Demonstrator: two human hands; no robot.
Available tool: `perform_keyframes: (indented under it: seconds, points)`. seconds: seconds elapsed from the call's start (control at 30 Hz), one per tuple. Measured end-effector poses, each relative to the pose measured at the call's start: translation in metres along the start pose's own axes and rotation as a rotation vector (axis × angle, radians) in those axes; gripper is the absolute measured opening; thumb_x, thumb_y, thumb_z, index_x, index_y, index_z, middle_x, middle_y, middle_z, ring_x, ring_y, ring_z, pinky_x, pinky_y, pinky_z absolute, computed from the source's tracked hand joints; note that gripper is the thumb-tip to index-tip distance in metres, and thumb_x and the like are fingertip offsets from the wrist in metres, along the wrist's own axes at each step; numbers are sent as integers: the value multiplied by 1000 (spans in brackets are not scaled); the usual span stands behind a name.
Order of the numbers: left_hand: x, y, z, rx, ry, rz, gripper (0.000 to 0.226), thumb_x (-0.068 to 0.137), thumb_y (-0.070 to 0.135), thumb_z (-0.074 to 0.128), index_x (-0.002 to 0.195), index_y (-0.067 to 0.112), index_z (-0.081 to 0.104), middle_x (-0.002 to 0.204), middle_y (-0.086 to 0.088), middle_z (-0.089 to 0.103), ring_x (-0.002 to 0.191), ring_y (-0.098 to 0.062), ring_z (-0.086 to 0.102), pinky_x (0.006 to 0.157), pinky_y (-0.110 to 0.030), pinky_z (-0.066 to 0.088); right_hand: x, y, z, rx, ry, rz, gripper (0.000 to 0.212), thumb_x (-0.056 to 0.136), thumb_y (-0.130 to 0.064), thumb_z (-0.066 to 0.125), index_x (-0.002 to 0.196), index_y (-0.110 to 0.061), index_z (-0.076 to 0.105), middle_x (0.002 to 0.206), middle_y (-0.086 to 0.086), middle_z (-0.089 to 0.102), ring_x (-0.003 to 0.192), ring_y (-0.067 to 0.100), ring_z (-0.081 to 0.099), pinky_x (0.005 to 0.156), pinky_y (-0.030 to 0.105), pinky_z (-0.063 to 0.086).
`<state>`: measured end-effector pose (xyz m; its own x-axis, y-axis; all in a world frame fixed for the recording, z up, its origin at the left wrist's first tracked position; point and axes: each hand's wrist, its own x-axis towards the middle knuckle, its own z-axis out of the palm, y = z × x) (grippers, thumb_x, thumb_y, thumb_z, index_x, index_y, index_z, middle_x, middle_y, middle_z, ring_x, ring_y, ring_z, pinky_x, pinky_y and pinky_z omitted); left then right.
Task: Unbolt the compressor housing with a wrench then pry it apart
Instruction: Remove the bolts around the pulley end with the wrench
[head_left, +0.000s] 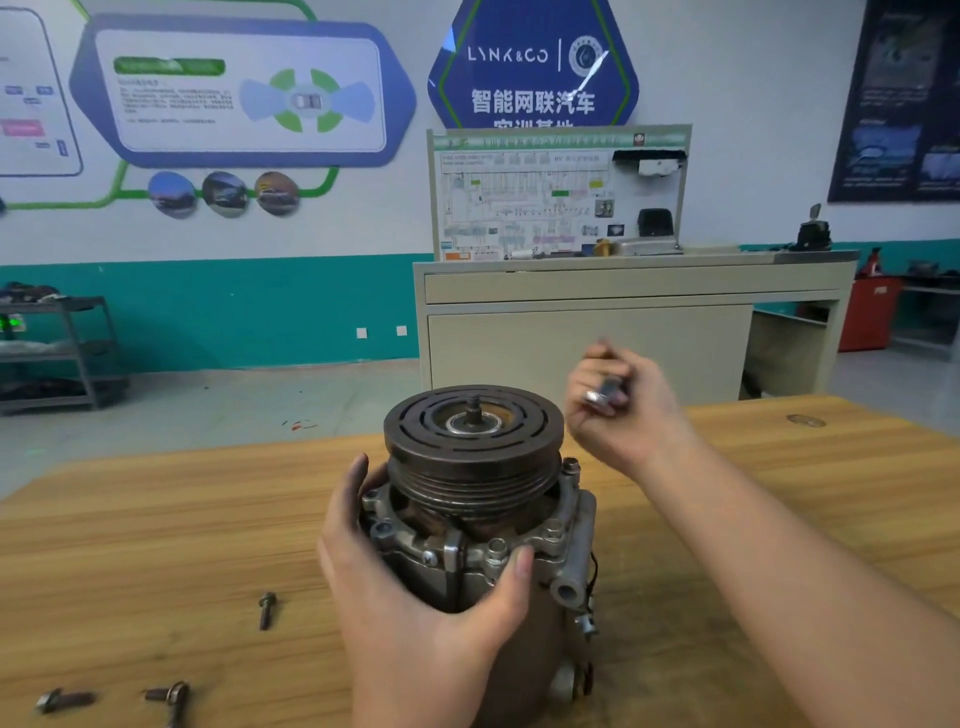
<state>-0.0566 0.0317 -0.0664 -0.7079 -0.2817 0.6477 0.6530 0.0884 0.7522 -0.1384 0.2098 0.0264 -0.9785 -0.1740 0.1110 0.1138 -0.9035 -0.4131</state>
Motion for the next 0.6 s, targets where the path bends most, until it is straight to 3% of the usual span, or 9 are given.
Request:
perform_keyframes:
  seconds: [0.03, 0.17, 0.23, 0.3, 0.4, 0.6]
  points:
    - [0, 0, 0, 7, -4, 3, 113, 37, 63, 80, 136, 46, 28, 134, 2, 44, 127, -18, 47, 107, -49, 38, -9, -5, -2, -54, -1, -61, 41, 93, -25, 48, 55, -12, 51, 33, -6, 31, 24, 6, 25, 29, 18, 16]
    - [-1, 1, -2, 8, -6, -3, 110, 35, 61, 81, 132, 55, 29, 134, 7, 44, 127, -14, 47, 108, -47, 38, -52, 0, -19, -787, -45, -221, 18, 68, -28, 77, 61, -17, 64, 32, -7, 31, 25, 7, 24, 34, 15, 17]
    - [0, 2, -2, -23, -11, -3, 108, 34, 54, 82, 128, 59, 30, 133, 12, 46, 125, -11, 48, 108, -45, 38, -59, 10, -26, -1028, -63, -274, 18, 59, -21, 87, 66, -19, 70, 34, -6, 36, 27, 7, 24, 35, 14, 17]
    - [1, 3, -3, -50, -30, 6, 104, 35, 49, 82, 125, 61, 32, 129, 19, 48, 124, -7, 50, 107, -41, 38, -60, 15, -29, -1107, -66, -313, 28, 50, -26, 92, 68, -20, 71, 36, -6, 38, 29, 7, 25, 36, 16, 17]
    - [2, 5, -5, -67, -44, 9, 101, 35, 48, 81, 123, 60, 33, 120, 30, 52, 118, 1, 52, 102, -29, 39, -61, 14, -34, -1127, -35, -323, 29, 48, -36, 84, 66, -18, 71, 36, -5, 38, 30, 8, 27, 36, 16, 21]
    - [3, 5, -5, -78, -48, 34, 101, 34, 46, 81, 124, 57, 36, 118, 30, 54, 115, 4, 53, 97, -11, 40, -63, 17, -41, -1253, -63, -354, 10, 83, -19, 70, 89, -10, 70, 36, -5, 39, 31, 8, 31, 38, 20, 25]
